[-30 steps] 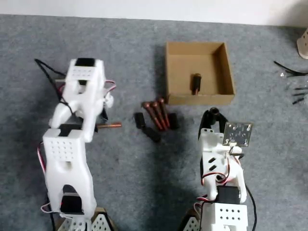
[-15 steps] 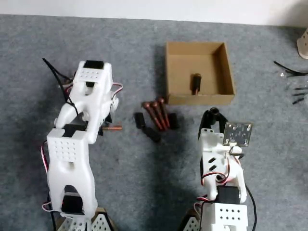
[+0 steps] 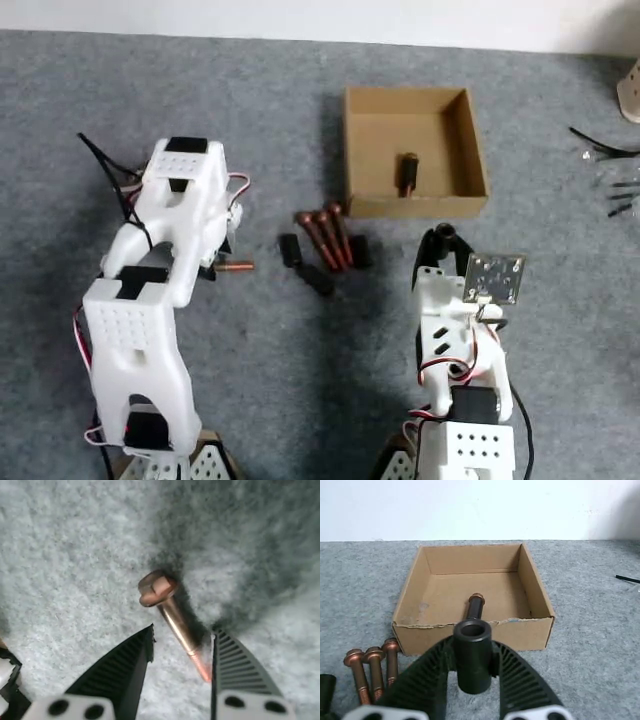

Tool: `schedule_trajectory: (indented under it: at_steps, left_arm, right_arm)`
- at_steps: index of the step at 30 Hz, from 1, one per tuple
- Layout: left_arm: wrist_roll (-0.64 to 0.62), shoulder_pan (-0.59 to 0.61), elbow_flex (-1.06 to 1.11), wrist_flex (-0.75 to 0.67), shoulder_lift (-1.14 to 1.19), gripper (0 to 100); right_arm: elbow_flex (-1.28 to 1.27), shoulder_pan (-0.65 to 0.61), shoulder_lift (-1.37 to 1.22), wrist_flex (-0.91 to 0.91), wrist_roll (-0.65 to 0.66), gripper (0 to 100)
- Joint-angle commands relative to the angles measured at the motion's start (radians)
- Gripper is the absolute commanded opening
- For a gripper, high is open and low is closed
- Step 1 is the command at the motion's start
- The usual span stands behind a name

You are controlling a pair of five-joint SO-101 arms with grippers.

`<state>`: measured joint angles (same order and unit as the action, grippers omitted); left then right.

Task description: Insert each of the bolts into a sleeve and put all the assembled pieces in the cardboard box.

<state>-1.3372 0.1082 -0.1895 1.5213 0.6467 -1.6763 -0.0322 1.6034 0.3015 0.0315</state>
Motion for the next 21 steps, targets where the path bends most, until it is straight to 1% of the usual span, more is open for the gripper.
schedule_trajectory:
  at_steps: [1, 5, 12, 14, 21]
  left_arm:
    - [-0.011, 0.087, -0.001, -0.104, 0.002, 19]
    - [-0.011, 0.119, -0.001, -0.147, 0.002, 19]
    - [-0.011, 0.122, -0.001, -0.252, 0.002, 19]
    - [-0.011, 0.122, -0.001, -0.256, 0.002, 19]
    - [-0.020, 0.119, 0.005, -0.201, 0.002, 18]
  right_arm:
    - [-0.056, 0.008, 0.016, -0.004, 0.012, 0.4]
    - [-0.056, 0.008, 0.016, -0.004, 0.012, 0.4]
    - [-0.056, 0.008, 0.016, -0.004, 0.012, 0.4]
    - [-0.056, 0.008, 0.016, -0.004, 0.012, 0.4]
    - [-0.056, 0.008, 0.016, -0.004, 0.012, 0.4]
